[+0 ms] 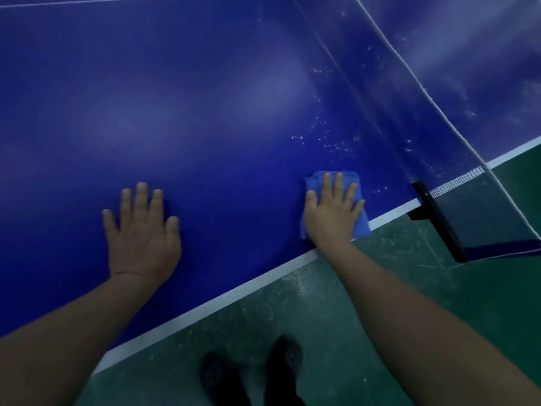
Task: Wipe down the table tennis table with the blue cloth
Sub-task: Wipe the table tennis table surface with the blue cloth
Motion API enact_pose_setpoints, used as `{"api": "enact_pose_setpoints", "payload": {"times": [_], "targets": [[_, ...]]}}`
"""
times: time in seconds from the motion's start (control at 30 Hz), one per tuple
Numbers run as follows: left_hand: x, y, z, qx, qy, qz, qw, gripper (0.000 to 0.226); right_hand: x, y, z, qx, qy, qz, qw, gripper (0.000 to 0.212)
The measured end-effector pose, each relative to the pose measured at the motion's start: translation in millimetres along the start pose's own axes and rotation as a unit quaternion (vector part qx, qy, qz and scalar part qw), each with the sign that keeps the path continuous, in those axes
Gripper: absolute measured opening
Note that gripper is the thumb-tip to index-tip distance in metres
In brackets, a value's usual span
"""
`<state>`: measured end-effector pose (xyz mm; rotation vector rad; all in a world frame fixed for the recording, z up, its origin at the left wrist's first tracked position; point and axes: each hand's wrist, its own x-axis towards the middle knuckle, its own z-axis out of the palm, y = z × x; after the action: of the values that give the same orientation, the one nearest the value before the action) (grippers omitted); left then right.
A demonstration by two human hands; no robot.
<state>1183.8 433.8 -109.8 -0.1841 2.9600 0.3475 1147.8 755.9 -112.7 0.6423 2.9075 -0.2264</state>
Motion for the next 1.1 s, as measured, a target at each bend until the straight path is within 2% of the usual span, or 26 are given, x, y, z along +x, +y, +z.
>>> {"api": "enact_pose_setpoints", "payload": {"times": [0.1, 0.13, 0.17, 0.3, 0.33, 0.4, 0.5, 0.53, 0.57, 0.67, 0.7, 0.73, 0.83, 0.87, 0.9, 1.0, 1.03, 1.1], "targets": [[13.4, 66.1, 14.4, -0.013, -0.014, 0.046, 0.999, 0.064, -24.0, -23.4, 10.0, -0.009, -0.033, -0.166, 0.986, 0.065], [18.6, 80.9, 18.9, -0.012, -0.016, 0.047, 0.999, 0.065, -22.4, -17.2, 9.7, -0.017, -0.034, -0.187, 0.982, 0.064], [22.7, 91.0, 22.5, -0.007, -0.019, 0.040, 0.999, 0.066, -12.2, -2.9, 6.5, -0.017, -0.028, -0.172, 0.985, 0.064], [31.0, 96.5, 33.9, 0.007, -0.023, 0.016, 1.000, 0.067, 32.3, 69.3, -9.6, -0.004, -0.005, 0.045, 0.999, 0.063], [30.0, 95.6, 34.5, 0.010, -0.029, 0.015, 0.999, 0.067, 32.1, 73.8, -10.8, 0.001, -0.010, 0.073, 0.997, 0.063], [30.1, 94.1, 35.9, 0.014, -0.025, 0.015, 0.999, 0.067, 17.2, 57.6, -4.1, -0.002, 0.004, 0.039, 0.999, 0.064], [31.0, 94.2, 35.6, 0.014, -0.030, 0.010, 0.999, 0.072, -5.2, 46.7, 7.3, -0.013, -0.013, -0.137, 0.990, 0.065], [30.9, 94.7, 35.1, 0.013, -0.030, 0.010, 0.999, 0.072, 3.3, 55.9, 3.8, -0.019, -0.023, -0.149, 0.988, 0.065], [30.7, 95.8, 34.5, 0.011, -0.028, 0.011, 0.999, 0.072, 18.8, 70.3, -0.5, -0.015, -0.016, -0.115, 0.993, 0.066], [31.4, 98.2, 33.7, 0.005, -0.026, 0.013, 1.000, 0.072, 58.6, 103.2, -15.1, 0.002, 0.001, 0.085, 0.996, 0.069], [31.7, 98.2, 33.6, 0.003, -0.025, 0.014, 1.000, 0.072, 60.4, 98.6, -15.4, 0.002, 0.001, 0.104, 0.995, 0.068], [31.8, 98.0, 33.3, 0.002, -0.025, 0.014, 1.000, 0.072, 54.6, 86.4, -15.0, 0.002, 0.000, 0.079, 0.997, 0.068], [30.8, 97.0, 32.8, 0.002, -0.019, 0.014, 1.000, 0.072, 26.4, 65.5, -7.7, -0.011, -0.039, -0.111, 0.993, 0.070], [30.8, 97.5, 32.8, 0.002, -0.018, 0.013, 1.000, 0.072, 28.7, 73.0, -9.7, -0.018, -0.043, -0.135, 0.990, 0.070], [31.0, 98.4, 32.9, 0.002, -0.018, 0.014, 1.000, 0.072, 37.7, 85.0, -11.7, -0.018, -0.033, -0.111, 0.993, 0.072], [31.0, 101.5, 32.6, 0.001, -0.021, 0.014, 1.000, 0.072, 58.3, 118.4, -17.9, -0.007, 0.003, 0.047, 0.999, 0.077], [30.6, 101.5, 32.7, 0.003, -0.022, 0.014, 1.000, 0.071, 55.4, 119.5, -17.0, -0.004, -0.005, 0.051, 0.999, 0.076], [30.7, 100.7, 32.5, 0.008, -0.022, 0.017, 1.000, 0.071, 34.2, 100.9, -8.6, -0.006, -0.016, -0.016, 1.000, 0.073]]}}
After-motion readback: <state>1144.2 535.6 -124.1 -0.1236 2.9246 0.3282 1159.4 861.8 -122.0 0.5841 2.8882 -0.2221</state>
